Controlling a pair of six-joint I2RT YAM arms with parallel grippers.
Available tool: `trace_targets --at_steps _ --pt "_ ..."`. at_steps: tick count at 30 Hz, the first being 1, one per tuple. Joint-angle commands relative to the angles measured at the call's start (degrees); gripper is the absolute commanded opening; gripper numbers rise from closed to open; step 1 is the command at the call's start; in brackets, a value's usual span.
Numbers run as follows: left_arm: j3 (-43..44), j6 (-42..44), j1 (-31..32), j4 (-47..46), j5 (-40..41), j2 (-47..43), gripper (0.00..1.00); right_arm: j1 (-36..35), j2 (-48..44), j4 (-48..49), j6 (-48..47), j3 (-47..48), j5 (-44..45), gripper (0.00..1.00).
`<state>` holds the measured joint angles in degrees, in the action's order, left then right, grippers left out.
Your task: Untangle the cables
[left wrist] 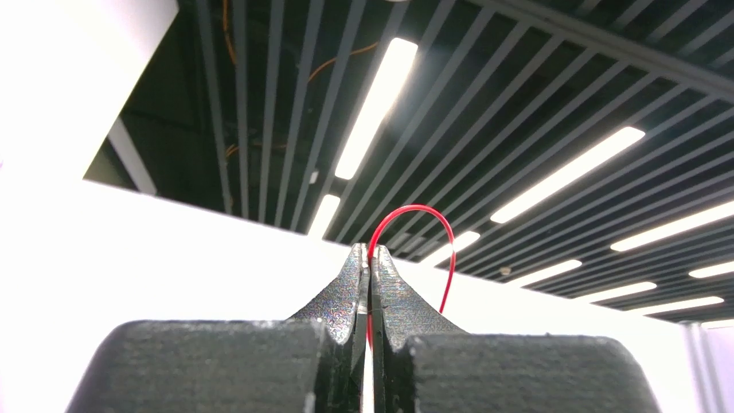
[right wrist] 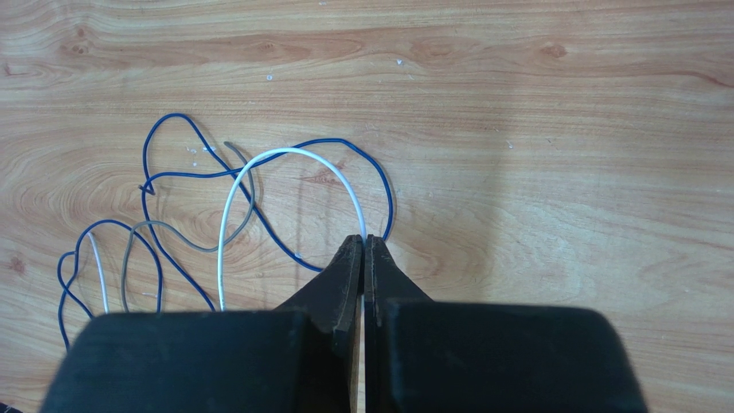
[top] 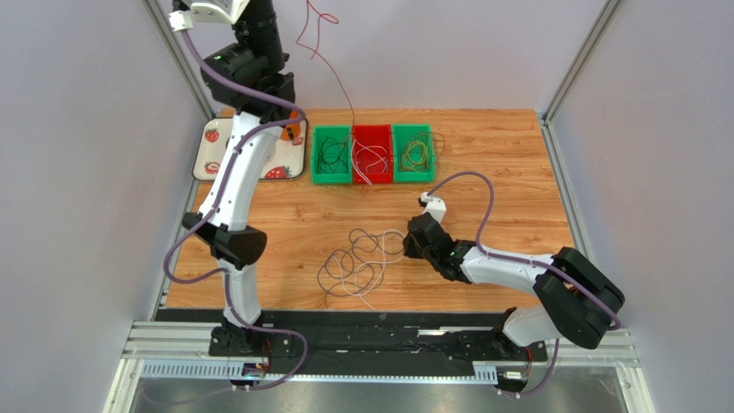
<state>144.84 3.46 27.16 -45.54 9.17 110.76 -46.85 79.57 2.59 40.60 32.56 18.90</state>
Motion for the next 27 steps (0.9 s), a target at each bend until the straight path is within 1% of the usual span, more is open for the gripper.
trace_targets --at_steps 1,3,4,5,6,7,9,10,12,13,17,19,26,27 --pt "0.5 -6.3 -4.8 -6.6 3.2 5.7 0.00 -0.4 0.3 0.6 -0.8 2.1 1.5 0.00" --pt "-1.8 -10.5 -7.1 -7.8 4.7 7.4 0.00 -0.4 0.3 0.6 -1.0 2.1 1.5 0.00" --pt "-4.8 -13.4 -8.9 -8.3 4.5 7.8 0.00 -0.4 0.3 0.5 -1.0 2.2 1.5 0.00" --pt "-6.5 -13.9 -9.3 -9.1 5.0 8.1 0.00 -0.4 0.7 0.4 -1.0 2.3 1.6 0.00" --pt "-8.3 -13.4 -9.7 -11.1 5.9 8.1 0.00 -0.3 0.8 0.1 -1.0 2.6 1.6 0.00" --pt "-12.8 -13.1 -9.9 -12.5 6.3 7.8 0.00 -0.4 1.2 0.0 -1.0 3.0 1.7 0.00" --pt "-18.2 -13.7 -10.2 -15.7 6.5 5.7 0.00 -0.4 1.8 -0.3 -1.1 3.5 1.9 0.00" --pt "-23.2 -14.0 -10.3 -16.7 6.4 4.8 0.00 -0.5 2.1 -0.6 -1.0 3.8 2.0 0.00" --pt "-27.9 -14.7 -10.4 -20.0 6.7 2.7 0.00 -0.5 2.6 -0.9 -1.1 4.3 2.0 0.00" --pt "-31.9 -14.9 -10.4 -20.8 6.6 2.0 0.00 -0.5 2.8 -1.1 -1.2 4.4 2.0 0.00" --pt "-40.1 -14.0 -10.4 -24.6 9.0 -1.4 0.00 -0.8 3.0 -1.2 -1.3 4.5 2.2 0.00" --pt "-43.7 -11.9 -10.4 -25.1 9.7 -2.4 0.00 -0.9 2.9 -1.3 -1.3 4.5 2.1 0.00" --pt "-52.1 -10.3 -10.6 -23.0 10.2 -7.7 0.00 -1.2 3.3 -1.5 -1.6 5.0 2.4 0.00" --pt "-55.1 -10.4 -10.6 -22.9 10.7 -8.4 0.00 -1.2 3.4 -1.5 -1.6 5.0 2.4 0.00"
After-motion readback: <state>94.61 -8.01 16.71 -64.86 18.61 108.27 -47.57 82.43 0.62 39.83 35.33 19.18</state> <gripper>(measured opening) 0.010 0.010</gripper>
